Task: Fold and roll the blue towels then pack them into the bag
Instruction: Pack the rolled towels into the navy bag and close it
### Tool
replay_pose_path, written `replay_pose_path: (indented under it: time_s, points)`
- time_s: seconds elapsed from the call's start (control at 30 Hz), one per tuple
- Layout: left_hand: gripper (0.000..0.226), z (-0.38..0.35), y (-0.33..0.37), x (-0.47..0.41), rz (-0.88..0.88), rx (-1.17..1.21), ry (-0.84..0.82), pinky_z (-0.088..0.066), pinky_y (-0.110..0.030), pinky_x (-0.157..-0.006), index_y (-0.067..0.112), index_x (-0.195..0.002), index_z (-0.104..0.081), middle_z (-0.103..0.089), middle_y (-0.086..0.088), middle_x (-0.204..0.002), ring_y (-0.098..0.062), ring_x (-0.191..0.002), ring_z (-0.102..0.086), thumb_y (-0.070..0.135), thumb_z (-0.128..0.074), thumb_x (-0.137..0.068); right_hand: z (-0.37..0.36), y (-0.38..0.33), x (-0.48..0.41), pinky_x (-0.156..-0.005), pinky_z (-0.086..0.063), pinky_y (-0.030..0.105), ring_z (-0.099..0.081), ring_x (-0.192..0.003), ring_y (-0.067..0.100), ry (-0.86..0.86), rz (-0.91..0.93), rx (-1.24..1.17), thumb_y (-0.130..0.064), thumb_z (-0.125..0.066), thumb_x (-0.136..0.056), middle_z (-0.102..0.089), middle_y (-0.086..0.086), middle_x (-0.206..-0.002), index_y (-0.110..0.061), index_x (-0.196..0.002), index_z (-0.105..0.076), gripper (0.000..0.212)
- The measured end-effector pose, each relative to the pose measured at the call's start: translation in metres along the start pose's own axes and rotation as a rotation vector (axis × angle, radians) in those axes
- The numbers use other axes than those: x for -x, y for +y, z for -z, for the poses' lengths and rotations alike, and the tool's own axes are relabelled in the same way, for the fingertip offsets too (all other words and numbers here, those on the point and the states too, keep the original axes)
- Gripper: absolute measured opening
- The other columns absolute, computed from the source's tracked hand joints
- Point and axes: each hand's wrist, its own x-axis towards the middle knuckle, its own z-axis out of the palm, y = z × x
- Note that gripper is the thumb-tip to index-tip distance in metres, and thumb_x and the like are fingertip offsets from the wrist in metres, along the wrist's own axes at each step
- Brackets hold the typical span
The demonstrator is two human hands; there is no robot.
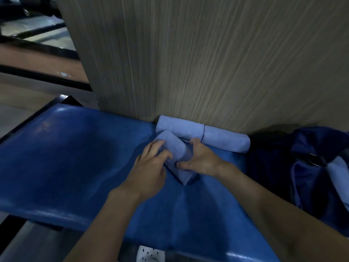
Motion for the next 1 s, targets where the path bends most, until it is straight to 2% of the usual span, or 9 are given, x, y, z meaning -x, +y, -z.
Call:
replay_pose_path:
  time_s: [0.07, 0.17, 0.3, 0.43, 0.5, 0.63, 0.83, 0.93, 1.0]
  points:
    - [0.029, -0.001, 0.004, 0.001, -0.02, 0.017, 0.053, -0.034, -0.046, -0.108, 0.026, -0.112, -0.055, -0.03, 0.006, -0.149, -0.012, -0.144, -0.018, 0.007, -0.054, -0.09, 0.0, 0.002, 0.009, -0.078, -0.053, 0.034, -0.065, -0.095, 0.021, -0.021, -0.049, -0.129, -0.036, -0.078, -0.074, -0.069, 0.005, -0.099, -0.008, -0.105, -0.061, 0.044]
    - [0.037, -0.003, 0.018, 0.002, 0.029, 0.035, 0.153, -0.032, -0.038, -0.11, 0.026, -0.131, -0.051, -0.035, 0.01, -0.146, -0.008, -0.137, -0.024, 0.022, -0.057, -0.094, 0.007, 0.01, 0.036, -0.063, -0.052, 0.025, -0.066, -0.082, 0.013, 0.042, -0.115, -0.353, -0.031, -0.076, -0.077, -0.07, 0.002, -0.09, -0.013, -0.092, -0.063, 0.027]
    - [0.054, 0.002, 0.059, -0.005, 0.243, 0.534, 0.209, -0.037, -0.025, -0.103, 0.028, -0.136, -0.048, -0.048, 0.014, -0.133, 0.0, -0.123, -0.044, 0.044, -0.064, -0.087, 0.029, 0.024, 0.086, -0.077, -0.059, 0.03, -0.071, -0.087, 0.013, 0.201, -0.059, -0.708, -0.022, -0.074, -0.081, -0.075, -0.001, -0.092, -0.018, -0.1, -0.066, 0.022]
    - [0.068, 0.007, 0.123, -0.018, 0.214, 0.903, 0.031, -0.05, -0.043, -0.1, 0.032, -0.124, -0.059, -0.069, 0.009, -0.113, -0.003, -0.108, -0.063, 0.069, -0.063, -0.068, 0.06, 0.04, 0.145, -0.085, -0.058, 0.042, -0.072, -0.092, 0.022, 0.369, 0.051, -0.895, -0.017, -0.074, -0.083, -0.075, 0.005, -0.097, -0.012, -0.105, -0.066, 0.024]
    - [0.081, 0.006, 0.162, -0.022, 0.126, 1.014, -0.089, -0.048, -0.043, -0.102, 0.029, -0.138, -0.046, -0.069, 0.006, -0.118, -0.01, -0.113, -0.064, 0.065, -0.068, -0.069, 0.076, 0.055, 0.174, -0.086, -0.057, 0.044, -0.071, -0.095, 0.024, 0.411, 0.086, -0.985, -0.016, -0.072, -0.085, -0.074, 0.007, -0.101, -0.009, -0.11, -0.064, 0.027]
    - [0.069, -0.007, 0.249, -0.03, -0.064, 1.044, -0.172, -0.051, -0.037, -0.096, 0.034, -0.14, -0.036, -0.07, 0.002, -0.117, -0.013, -0.11, -0.066, 0.043, -0.074, -0.083, 0.1, 0.093, 0.225, -0.086, -0.057, 0.04, -0.071, -0.098, 0.026, 0.523, 0.135, -1.089, -0.017, -0.074, -0.08, -0.074, 0.008, -0.104, -0.009, -0.113, -0.063, 0.036]
    - [0.069, -0.064, 0.349, -0.034, -0.295, 1.067, -0.158, -0.052, -0.028, -0.09, 0.042, -0.141, -0.031, -0.063, 0.025, -0.123, -0.006, -0.113, -0.063, 0.017, -0.066, -0.086, 0.126, 0.167, 0.285, -0.077, -0.057, 0.031, -0.071, -0.095, 0.023, 0.696, 0.162, -1.151, -0.027, -0.07, -0.073, -0.074, 0.007, -0.102, -0.011, -0.113, -0.063, 0.044]
    - [0.068, -0.092, 0.38, -0.036, -0.333, 1.055, -0.217, -0.055, -0.039, -0.091, 0.049, -0.138, -0.034, -0.066, 0.008, -0.124, -0.016, -0.11, -0.066, 0.017, -0.065, -0.088, 0.135, 0.211, 0.302, -0.078, -0.055, 0.025, -0.069, -0.098, 0.016, 0.853, 0.172, -1.061, -0.039, -0.063, -0.09, -0.073, 0.001, -0.105, -0.017, -0.113, -0.063, 0.032]
    - [0.062, -0.107, 0.394, -0.037, -0.292, 1.036, -0.254, -0.058, -0.041, -0.084, 0.056, -0.133, -0.038, -0.07, 0.001, -0.116, -0.022, -0.102, -0.069, 0.017, -0.065, -0.092, 0.142, 0.252, 0.305, -0.082, -0.051, 0.025, -0.066, -0.099, 0.011, 1.023, 0.096, -0.833, -0.047, -0.054, -0.09, -0.071, -0.005, -0.103, -0.028, -0.109, -0.063, 0.027]
